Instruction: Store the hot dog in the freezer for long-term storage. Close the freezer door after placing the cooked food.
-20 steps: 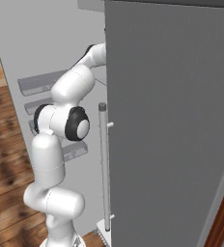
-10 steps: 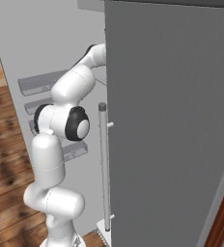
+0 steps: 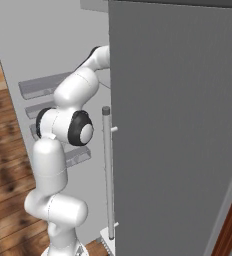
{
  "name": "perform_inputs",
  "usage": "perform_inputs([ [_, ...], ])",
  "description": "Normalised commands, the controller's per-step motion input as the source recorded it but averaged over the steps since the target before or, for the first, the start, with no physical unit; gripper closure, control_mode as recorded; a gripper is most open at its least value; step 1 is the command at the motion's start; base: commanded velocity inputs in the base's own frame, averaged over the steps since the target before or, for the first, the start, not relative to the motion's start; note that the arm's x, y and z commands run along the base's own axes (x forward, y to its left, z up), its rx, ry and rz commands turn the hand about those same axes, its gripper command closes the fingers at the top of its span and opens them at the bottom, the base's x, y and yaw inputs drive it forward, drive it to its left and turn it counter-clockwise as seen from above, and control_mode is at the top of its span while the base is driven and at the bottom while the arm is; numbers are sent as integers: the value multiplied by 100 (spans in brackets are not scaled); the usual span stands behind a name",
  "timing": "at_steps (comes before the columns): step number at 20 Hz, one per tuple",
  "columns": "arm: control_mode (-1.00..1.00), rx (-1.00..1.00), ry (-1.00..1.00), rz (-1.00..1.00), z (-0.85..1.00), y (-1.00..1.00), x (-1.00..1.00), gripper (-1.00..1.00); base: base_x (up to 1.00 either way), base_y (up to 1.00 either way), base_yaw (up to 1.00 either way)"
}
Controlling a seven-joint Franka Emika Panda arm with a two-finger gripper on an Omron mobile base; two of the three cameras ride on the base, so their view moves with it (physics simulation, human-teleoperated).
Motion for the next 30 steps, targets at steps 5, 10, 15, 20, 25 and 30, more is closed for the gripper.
perform_inputs([
  [5,-100,0,0,1,11,5,28,-100,0,0,0],
  [10,-100,0,0,0,40,3,8,-100,0,0,0],
  [15,-100,-1,1,0,39,12,1,-100,0,0,0],
  [20,-100,0,0,0,19,35,2,-100,0,0,0],
  [25,-100,0,0,0,5,23,-2,-100,0,0,0],
  [30,-100,0,-2,-2,2,18,-43,-100,0,0,0],
])
